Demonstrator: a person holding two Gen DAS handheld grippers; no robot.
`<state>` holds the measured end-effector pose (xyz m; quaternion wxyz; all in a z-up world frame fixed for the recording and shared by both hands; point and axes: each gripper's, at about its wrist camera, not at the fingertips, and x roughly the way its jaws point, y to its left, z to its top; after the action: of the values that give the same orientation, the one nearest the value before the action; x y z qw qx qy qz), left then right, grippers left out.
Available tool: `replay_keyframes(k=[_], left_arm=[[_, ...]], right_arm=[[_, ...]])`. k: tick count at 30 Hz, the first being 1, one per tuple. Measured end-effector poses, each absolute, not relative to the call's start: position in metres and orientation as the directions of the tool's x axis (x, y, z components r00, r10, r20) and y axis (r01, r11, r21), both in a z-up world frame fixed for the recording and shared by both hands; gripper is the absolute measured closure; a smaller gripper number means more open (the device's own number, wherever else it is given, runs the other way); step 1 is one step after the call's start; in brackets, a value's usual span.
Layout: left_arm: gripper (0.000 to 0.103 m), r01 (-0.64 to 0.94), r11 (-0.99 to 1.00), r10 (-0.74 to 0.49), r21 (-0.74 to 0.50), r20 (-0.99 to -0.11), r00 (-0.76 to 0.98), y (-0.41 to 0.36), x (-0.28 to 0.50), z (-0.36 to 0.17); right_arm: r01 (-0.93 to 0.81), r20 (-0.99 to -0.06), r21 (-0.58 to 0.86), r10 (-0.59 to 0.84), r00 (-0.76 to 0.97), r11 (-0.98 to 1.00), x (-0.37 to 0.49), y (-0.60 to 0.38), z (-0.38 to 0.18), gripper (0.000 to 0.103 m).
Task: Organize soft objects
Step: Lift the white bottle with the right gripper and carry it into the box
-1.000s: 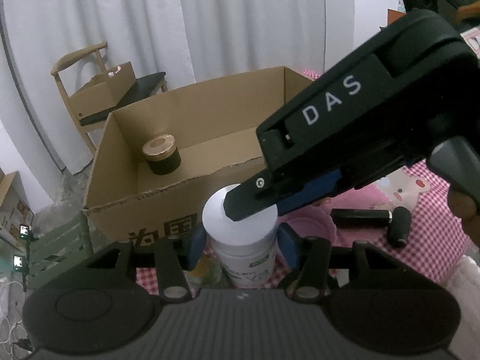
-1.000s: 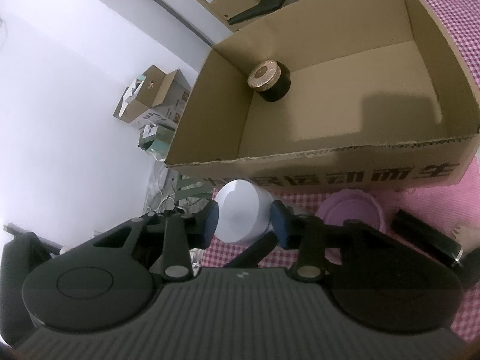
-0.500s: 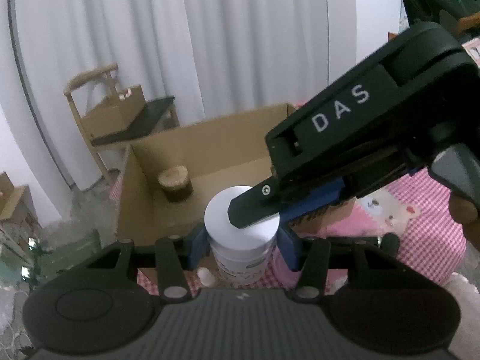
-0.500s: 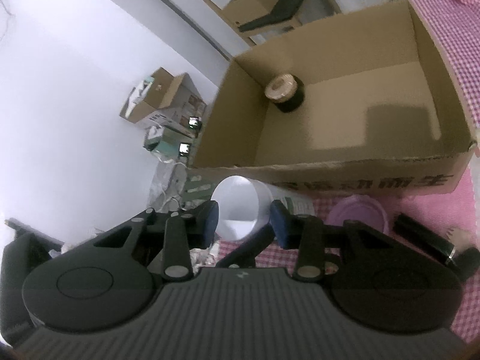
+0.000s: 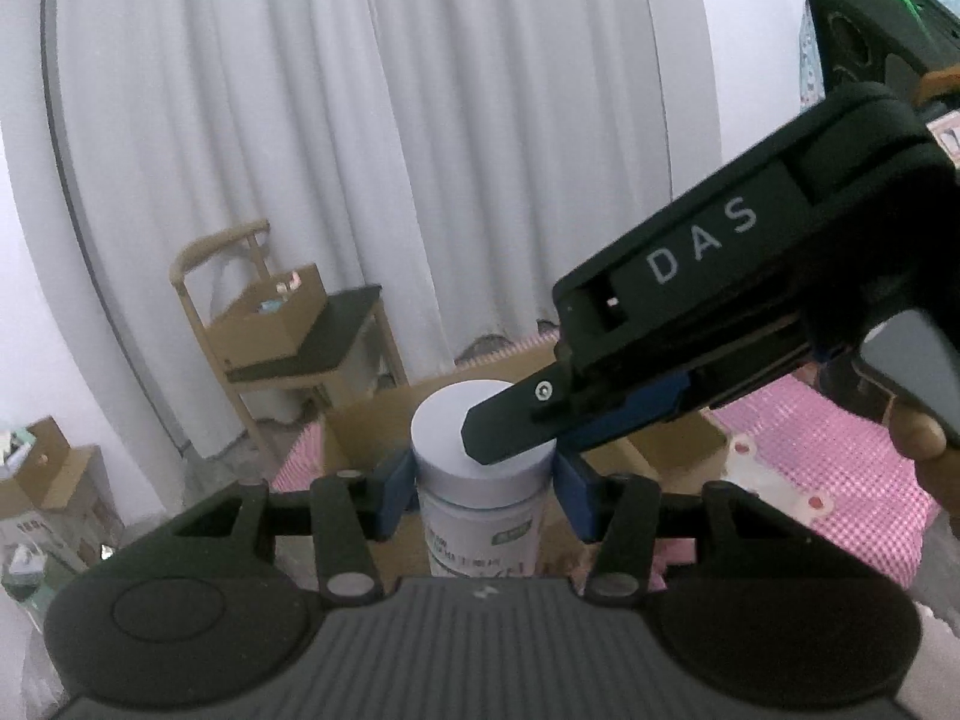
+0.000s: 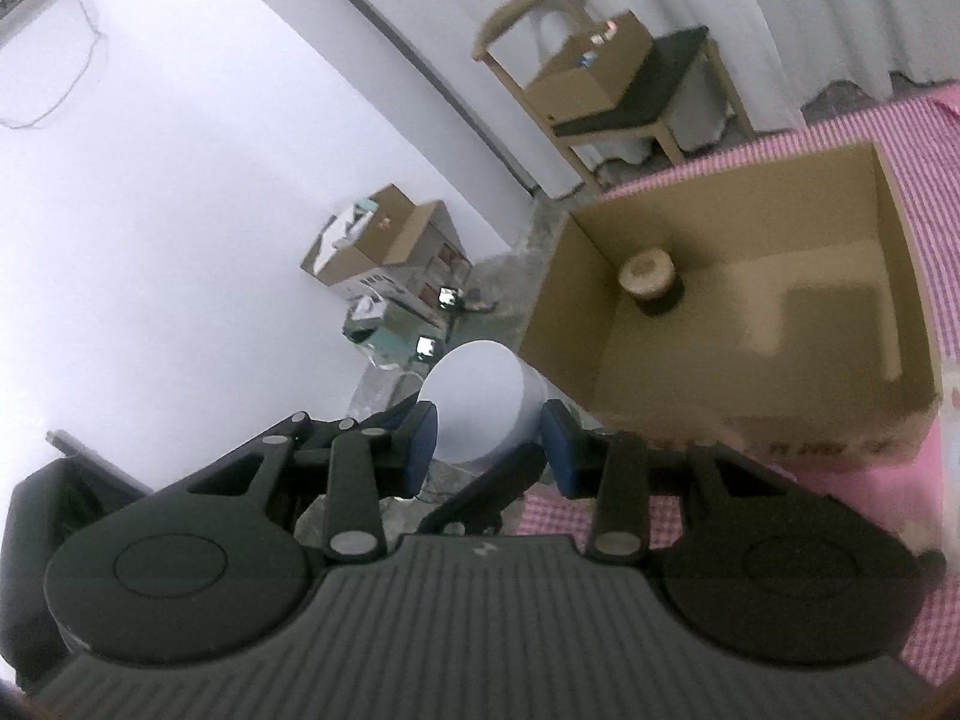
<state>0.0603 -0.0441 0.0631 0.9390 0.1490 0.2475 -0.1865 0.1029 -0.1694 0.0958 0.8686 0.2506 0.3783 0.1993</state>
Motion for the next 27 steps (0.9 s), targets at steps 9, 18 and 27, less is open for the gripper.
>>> replay_keyframes(k=[9, 18, 27], left_arm=[[0.051, 0.395, 0.894, -0.267, 0.213, -0.457, 0.849, -0.041, 0.091, 0.102], [0.051, 0.388, 0.901, -0.241, 0.193, -0.521, 0.819, -0.04, 0.156, 0.081], [0.051, 0.395, 0.901, -0.209, 0.179, -0.618, 0.758, -0.04, 0.209, 0.032]], right_arm=[[-0.241, -0.51, 0.542, 0.543, 0.667, 0.805, 0.137, -0.163, 0.145, 0.064], [-0.21, -0.553, 0.572, 0.562, 0.615, 0.793, 0.218, -0.172, 0.123, 0.064], [-0.136, -0.612, 0.612, 0.575, 0.543, 0.779, 0.276, -0.18, 0.058, 0.064]])
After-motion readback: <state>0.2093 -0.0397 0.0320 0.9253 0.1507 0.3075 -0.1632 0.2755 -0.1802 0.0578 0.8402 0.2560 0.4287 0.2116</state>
